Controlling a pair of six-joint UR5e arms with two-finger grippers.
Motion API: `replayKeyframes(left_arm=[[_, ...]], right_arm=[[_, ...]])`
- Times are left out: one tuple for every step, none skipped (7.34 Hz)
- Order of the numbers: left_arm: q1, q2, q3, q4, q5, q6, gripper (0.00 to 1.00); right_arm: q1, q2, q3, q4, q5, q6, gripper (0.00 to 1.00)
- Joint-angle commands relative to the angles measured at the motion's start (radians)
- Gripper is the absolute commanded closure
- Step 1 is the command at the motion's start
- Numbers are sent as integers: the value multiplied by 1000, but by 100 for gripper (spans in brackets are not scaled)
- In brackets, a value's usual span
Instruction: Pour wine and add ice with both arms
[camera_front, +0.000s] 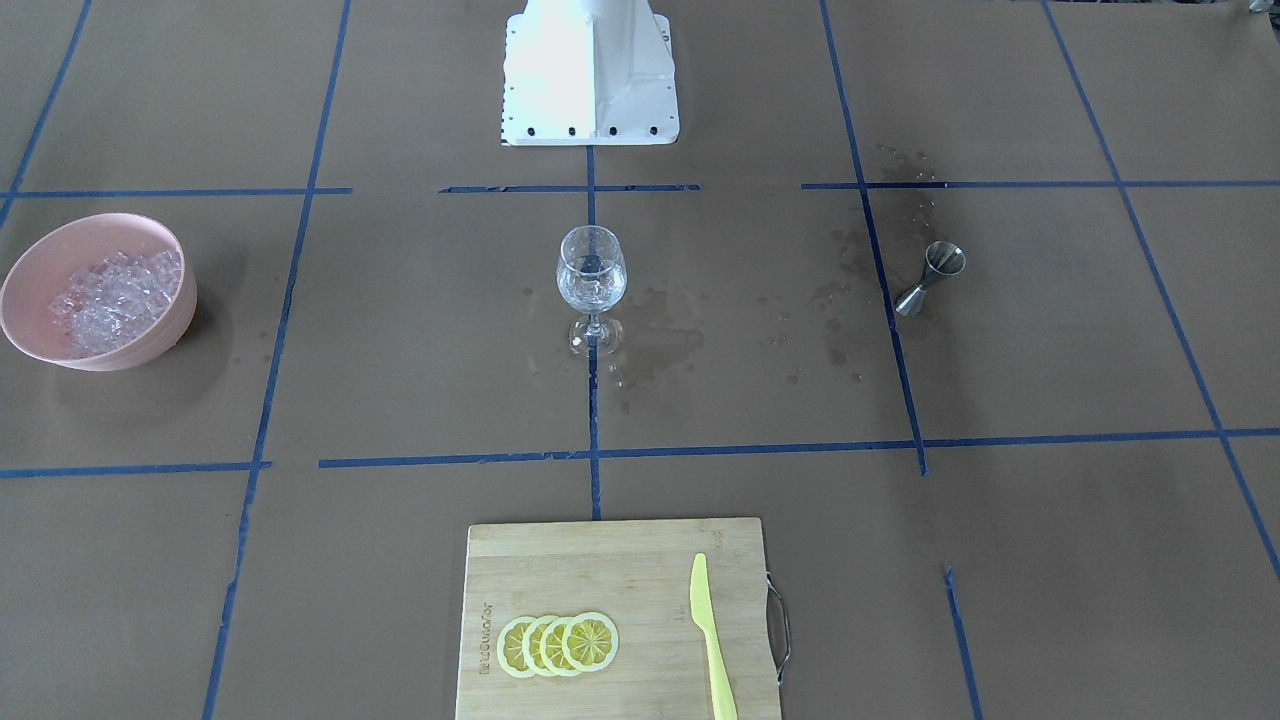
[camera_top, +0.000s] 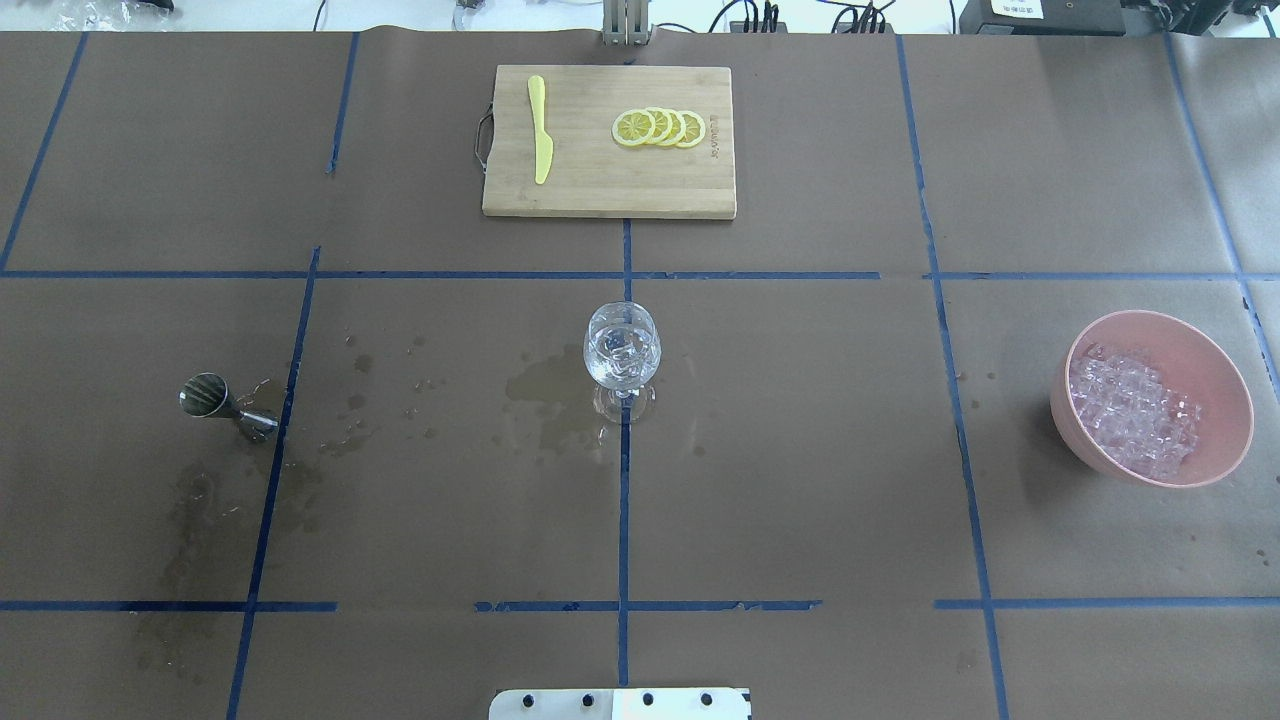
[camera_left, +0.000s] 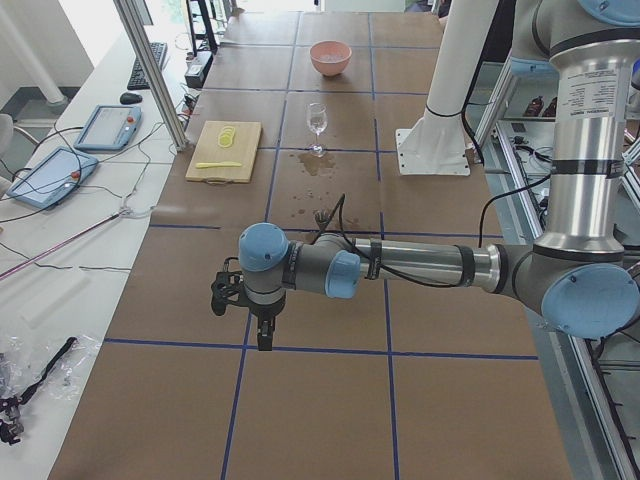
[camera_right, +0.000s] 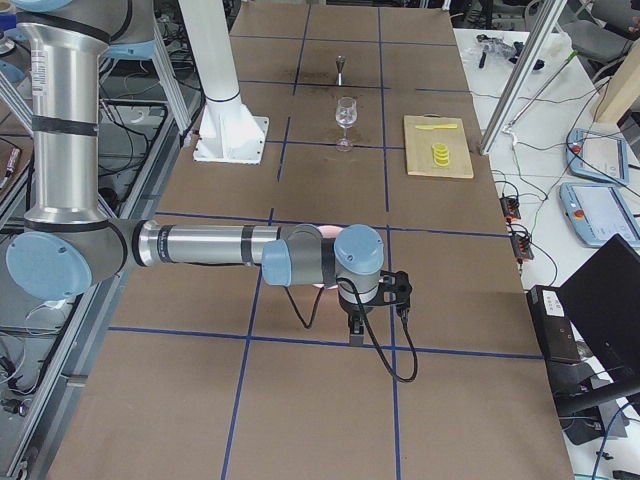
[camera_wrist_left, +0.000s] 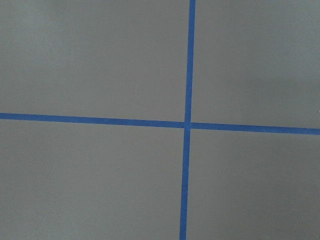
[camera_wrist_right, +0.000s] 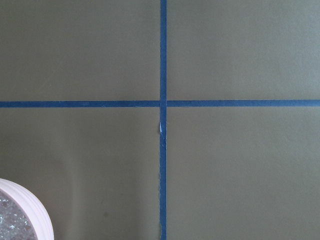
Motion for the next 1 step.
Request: replayKeyframes(left_arm=[[2, 0, 0, -1, 0, 0, 0]], right_arm=[[0, 0, 4, 0, 0, -2, 0]])
